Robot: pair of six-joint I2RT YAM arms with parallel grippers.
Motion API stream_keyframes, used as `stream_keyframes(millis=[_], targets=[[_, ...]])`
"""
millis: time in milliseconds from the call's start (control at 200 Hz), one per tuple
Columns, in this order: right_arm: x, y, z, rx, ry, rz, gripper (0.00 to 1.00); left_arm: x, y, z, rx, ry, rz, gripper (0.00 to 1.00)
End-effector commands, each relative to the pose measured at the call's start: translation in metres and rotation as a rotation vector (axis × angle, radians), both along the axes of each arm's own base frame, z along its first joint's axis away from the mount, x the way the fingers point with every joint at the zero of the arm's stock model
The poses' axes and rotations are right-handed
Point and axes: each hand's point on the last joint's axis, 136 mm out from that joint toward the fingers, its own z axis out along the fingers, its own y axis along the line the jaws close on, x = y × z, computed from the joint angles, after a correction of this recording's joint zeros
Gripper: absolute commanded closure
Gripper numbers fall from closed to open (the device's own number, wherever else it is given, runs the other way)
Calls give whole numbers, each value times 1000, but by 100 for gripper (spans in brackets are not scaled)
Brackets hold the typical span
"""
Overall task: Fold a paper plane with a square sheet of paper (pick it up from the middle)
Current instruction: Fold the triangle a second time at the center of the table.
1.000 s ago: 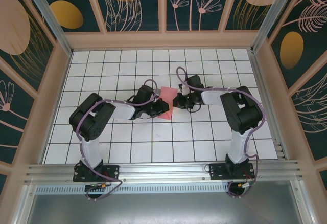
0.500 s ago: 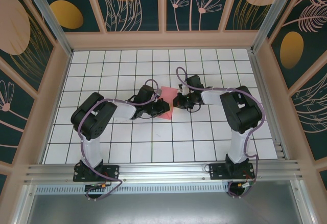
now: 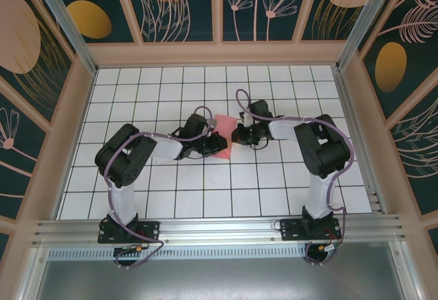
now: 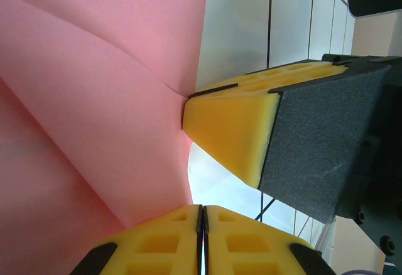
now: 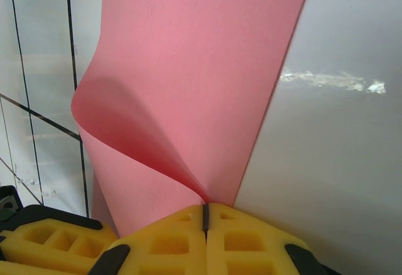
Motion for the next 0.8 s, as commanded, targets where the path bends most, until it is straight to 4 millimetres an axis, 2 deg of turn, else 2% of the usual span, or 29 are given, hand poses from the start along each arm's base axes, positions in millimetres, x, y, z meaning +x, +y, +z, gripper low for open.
stream_keyframes(millis=[0, 250, 601, 796], targets=[[4, -2, -8, -31, -2, 7, 95, -1, -5, -4, 4, -3, -33, 88], [3, -2, -10, -29, 9, 8, 95, -3, -7, -9, 15, 10, -37, 88], [-1, -1, -11, -23, 20, 16, 81, 0, -3, -14, 52, 14, -11, 89], [1, -2, -9, -20, 16, 12, 80, 1, 2, -16, 76, 20, 18, 90]])
